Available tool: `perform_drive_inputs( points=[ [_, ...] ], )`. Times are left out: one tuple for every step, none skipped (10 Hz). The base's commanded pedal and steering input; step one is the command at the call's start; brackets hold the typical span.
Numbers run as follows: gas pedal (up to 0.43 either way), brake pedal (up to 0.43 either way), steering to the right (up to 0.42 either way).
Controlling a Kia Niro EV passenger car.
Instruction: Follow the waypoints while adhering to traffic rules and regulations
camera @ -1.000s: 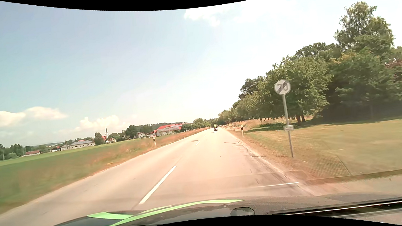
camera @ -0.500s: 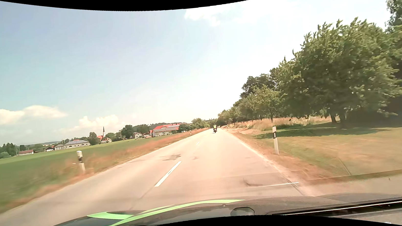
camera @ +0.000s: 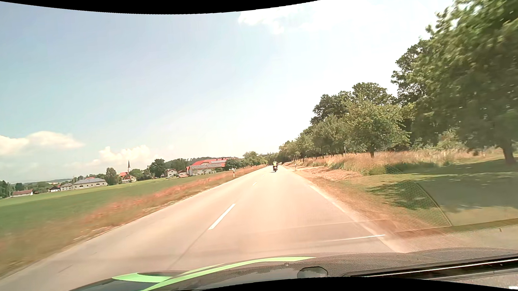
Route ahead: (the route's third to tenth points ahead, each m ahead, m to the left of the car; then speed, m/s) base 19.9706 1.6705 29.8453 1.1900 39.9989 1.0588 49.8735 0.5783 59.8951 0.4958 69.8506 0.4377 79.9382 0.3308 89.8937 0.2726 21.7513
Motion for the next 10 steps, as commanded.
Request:
perform_drive_inputs(
  points=[
    [0.157, 0.000, 0.002],
    [0.169, 0.000, 0.001],
    [0.169, 0.000, 0.002],
    [0.189, 0.000, 0.001],
    [0.220, 0.000, 0.000],
    [0.220, 0.000, -0.002],
    [0.228, 0.000, -0.002],
    [0.228, 0.000, -0.002],
    [0.240, 0.000, -0.002],
    [0.248, 0.000, -0.002]
  ],
)
